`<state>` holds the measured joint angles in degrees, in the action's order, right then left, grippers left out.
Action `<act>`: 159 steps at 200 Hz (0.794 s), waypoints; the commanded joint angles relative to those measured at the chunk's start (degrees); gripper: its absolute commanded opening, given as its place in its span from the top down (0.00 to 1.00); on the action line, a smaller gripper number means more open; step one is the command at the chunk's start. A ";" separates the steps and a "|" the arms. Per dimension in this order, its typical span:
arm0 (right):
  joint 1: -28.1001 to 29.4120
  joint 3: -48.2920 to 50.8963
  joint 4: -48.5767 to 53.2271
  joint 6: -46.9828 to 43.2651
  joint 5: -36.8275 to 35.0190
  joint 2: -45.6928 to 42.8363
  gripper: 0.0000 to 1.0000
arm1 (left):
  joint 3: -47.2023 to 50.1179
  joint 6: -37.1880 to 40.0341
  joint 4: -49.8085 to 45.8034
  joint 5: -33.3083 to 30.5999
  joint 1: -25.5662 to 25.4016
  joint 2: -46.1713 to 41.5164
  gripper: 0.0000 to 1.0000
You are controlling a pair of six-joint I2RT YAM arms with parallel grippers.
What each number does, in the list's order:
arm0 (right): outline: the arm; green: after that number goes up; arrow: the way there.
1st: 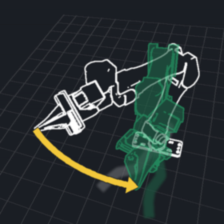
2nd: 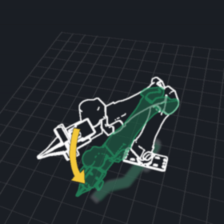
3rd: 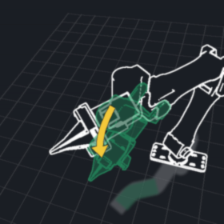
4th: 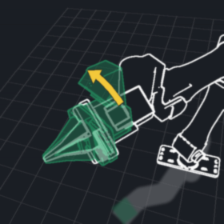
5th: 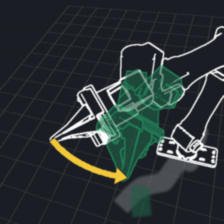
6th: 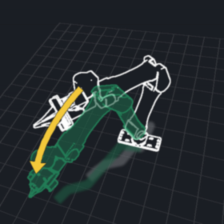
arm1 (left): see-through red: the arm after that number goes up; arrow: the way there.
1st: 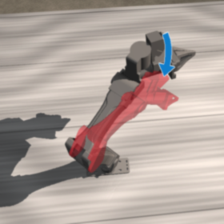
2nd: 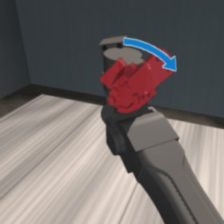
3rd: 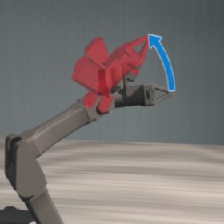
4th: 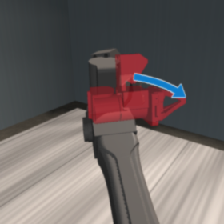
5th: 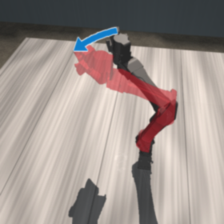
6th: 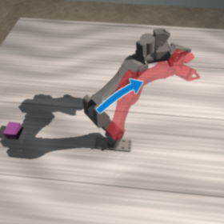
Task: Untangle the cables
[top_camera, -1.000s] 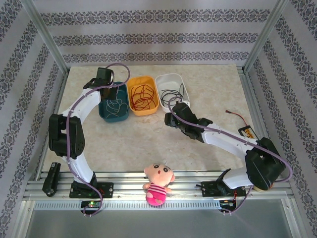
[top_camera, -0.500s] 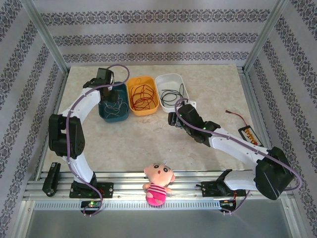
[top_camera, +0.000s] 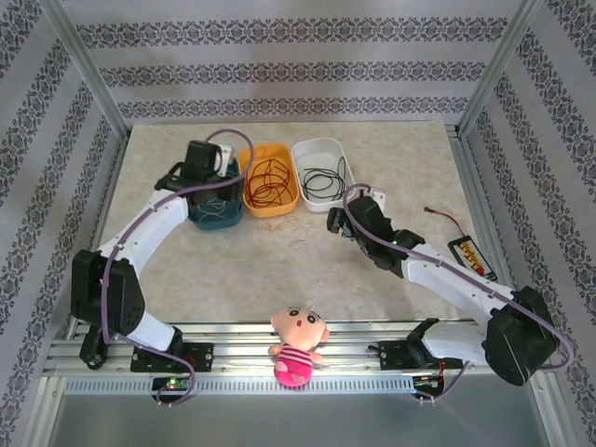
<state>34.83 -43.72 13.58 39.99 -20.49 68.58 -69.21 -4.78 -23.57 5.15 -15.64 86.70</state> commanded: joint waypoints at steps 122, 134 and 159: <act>-11.43 9.39 9.44 7.56 -2.75 -15.51 0.02 | -10.18 -7.09 5.19 -11.25 -26.37 23.71 0.47; -11.58 9.86 9.28 7.63 -2.88 -16.13 0.02 | -10.96 -7.09 4.24 -11.58 -26.37 24.86 0.49; -11.70 10.23 9.45 7.65 -2.88 -16.63 0.02 | -11.39 -7.09 2.88 -11.82 -26.37 26.39 0.51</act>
<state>23.73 -34.65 22.06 46.78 -21.76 52.86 -79.00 -11.25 -17.61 -4.89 -41.30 111.77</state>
